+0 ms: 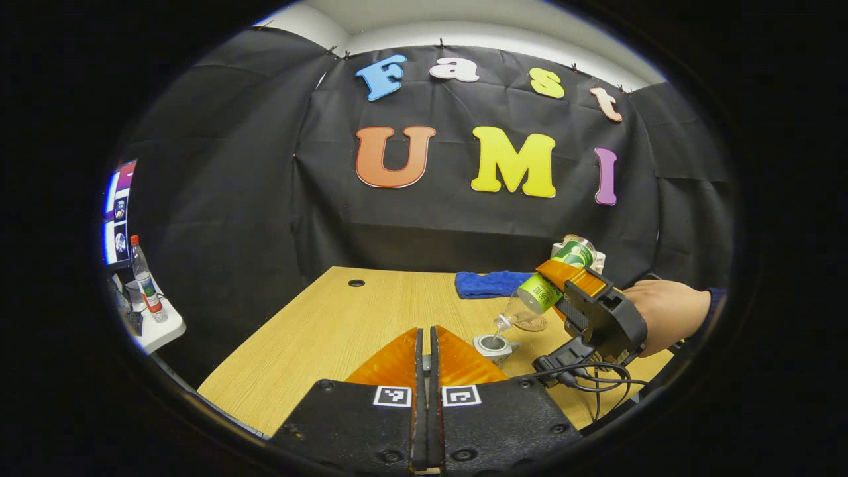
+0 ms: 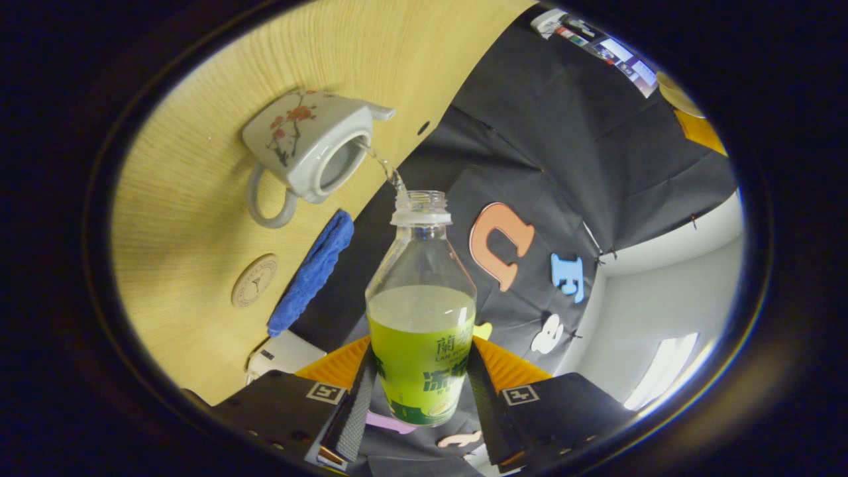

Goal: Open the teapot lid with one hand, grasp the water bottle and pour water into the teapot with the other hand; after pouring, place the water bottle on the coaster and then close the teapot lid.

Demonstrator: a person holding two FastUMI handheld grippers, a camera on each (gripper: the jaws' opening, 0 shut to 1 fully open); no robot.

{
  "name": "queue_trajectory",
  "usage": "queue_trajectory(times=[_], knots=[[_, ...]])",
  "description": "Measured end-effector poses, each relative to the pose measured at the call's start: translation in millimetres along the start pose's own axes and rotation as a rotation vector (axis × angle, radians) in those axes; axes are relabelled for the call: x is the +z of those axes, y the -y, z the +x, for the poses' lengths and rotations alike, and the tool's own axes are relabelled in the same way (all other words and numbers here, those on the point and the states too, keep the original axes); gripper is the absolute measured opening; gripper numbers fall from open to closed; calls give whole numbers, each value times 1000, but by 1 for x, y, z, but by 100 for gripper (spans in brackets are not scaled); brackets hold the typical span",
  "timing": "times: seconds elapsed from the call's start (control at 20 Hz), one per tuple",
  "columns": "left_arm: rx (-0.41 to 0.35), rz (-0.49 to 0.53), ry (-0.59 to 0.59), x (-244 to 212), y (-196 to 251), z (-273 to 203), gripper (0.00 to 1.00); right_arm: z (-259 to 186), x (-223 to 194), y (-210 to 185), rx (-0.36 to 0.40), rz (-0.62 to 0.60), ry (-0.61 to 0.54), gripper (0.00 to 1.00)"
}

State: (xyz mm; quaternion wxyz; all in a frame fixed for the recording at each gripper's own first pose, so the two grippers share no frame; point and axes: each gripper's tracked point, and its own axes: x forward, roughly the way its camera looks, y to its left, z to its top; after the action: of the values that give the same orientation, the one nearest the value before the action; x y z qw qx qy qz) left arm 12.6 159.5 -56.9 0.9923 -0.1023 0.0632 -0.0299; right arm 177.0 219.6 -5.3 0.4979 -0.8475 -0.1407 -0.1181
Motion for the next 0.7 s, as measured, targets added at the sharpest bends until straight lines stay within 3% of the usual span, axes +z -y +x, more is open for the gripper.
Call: queue_trajectory(times=[0.7], knots=[[-7,1,19,6,1,-5,3,-5,15,0,-18,-200,36,70]])
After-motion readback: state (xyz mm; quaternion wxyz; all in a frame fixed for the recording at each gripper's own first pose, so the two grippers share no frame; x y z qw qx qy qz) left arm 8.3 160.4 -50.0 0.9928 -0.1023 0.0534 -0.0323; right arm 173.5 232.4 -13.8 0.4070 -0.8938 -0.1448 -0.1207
